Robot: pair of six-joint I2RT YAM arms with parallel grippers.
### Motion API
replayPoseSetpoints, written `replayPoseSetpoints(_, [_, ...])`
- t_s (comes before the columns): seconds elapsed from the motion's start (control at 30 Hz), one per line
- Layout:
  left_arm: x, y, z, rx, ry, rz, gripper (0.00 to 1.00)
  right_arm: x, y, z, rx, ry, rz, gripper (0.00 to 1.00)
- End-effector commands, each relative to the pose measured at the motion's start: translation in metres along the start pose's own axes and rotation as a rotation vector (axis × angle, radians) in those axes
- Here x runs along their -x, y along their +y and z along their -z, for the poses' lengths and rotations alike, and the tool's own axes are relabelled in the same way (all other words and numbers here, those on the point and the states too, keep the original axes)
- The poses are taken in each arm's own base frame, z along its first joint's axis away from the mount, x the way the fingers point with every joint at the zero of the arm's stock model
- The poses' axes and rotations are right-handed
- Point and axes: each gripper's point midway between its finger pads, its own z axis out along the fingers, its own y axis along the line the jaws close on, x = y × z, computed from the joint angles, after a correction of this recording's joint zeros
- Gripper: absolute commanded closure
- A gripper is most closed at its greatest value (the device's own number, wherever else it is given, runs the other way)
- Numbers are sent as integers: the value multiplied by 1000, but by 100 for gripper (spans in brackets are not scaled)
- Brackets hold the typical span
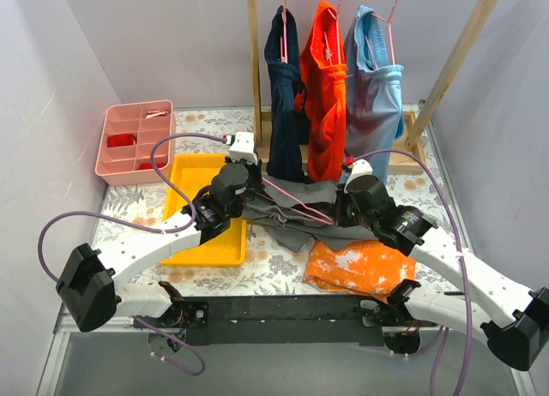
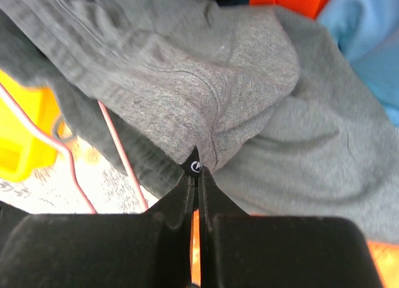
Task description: Place the shorts on the hanger
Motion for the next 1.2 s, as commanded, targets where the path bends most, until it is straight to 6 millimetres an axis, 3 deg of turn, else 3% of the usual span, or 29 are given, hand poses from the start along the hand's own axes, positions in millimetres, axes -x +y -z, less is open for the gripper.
replayPoseSetpoints(0.0, [23,27,-5,163,-85,-11,100,-5,-3,9,-37,68,-43,99])
replayPoseSetpoints(0.17, [20,33,-8,203,-90,-7,100,-2,-6,21,-38,45,-78,99])
replayPoseSetpoints(0.63, [27,43,-8,263,-121,-7,100,33,32,46,57,109,-116,99])
replayPoseSetpoints(0.73, [36,43,-7,279,-136,-10,100,37,39,42,70,134,-126,99])
replayPoseSetpoints(0.9, [52,35,-3,297,-172,-37,100,70,62,50,138,89,-142,99])
replayPoseSetpoints(1.17, [99,20,13,276,-234,-16,100,98,77,48,155,59,-166,99])
